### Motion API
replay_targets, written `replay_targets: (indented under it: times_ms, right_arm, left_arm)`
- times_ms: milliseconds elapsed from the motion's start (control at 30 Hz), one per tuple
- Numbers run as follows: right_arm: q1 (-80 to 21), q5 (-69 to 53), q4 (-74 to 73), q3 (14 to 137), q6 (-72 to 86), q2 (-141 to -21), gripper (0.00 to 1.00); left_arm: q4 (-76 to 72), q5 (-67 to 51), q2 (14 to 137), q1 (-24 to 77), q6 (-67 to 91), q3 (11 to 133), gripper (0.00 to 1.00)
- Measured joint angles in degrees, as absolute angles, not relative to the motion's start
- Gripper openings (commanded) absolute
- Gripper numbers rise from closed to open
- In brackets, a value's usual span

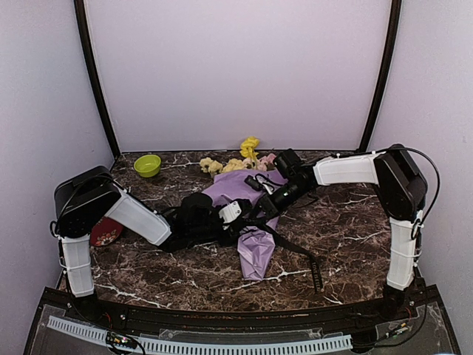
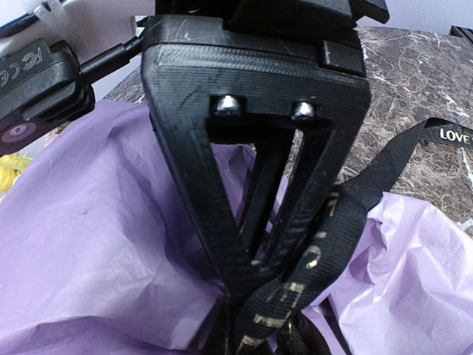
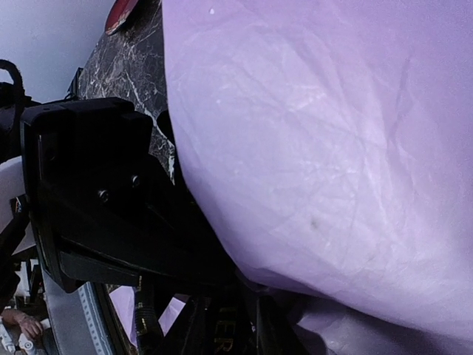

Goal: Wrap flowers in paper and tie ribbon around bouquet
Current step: Tie the half-tied ribbon around the folded bouquet.

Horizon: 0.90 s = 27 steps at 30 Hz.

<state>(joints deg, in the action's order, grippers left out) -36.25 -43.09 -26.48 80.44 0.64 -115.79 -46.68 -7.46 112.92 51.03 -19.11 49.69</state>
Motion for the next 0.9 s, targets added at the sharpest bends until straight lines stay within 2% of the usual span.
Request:
replay_targets:
  times_ms: [100,300,467,500,633,800,900]
  right_arm:
    - [-36.6,-43.1,-26.9,80.4,0.3,-115.8,0.28]
    - [-36.8,-42.1,-27.0,80.4,0.1,-115.8,0.02]
    - [-36.9,-41.3,-26.8,80.4,1.2,-115.8,0.00]
    - [-37.0,-41.1,-26.7,80.4,1.5,-115.8,0.00]
    - [-37.1,-39.6,-25.6,80.4,3.3,-115.8,0.00]
    - [-37.1,-37.7,-22.7,79.0,6.5,-114.9,0.00]
    - [-37.1,-37.1,-20.5,77.3,8.5,-114.0,0.00]
  left_arm:
    - [-46.7,-7.4,112.9,51.0,-19.1,49.7,0.00]
    - [-47.4,-7.4,112.9,51.0,-18.9,49.4,0.00]
    - [-47.7,-7.3,112.9,51.0,-18.8,49.3,0.00]
    - [-47.7,-7.4,112.9,51.0,-18.8,49.3,0.03]
    - [-44.7,-8.5,111.9,51.0,-17.6,49.3,0.30]
    - [-34.7,-12.8,107.2,51.0,-16.2,49.8,0.58]
    - [-28.9,-13.6,103.7,51.0,-15.8,49.7,0.68]
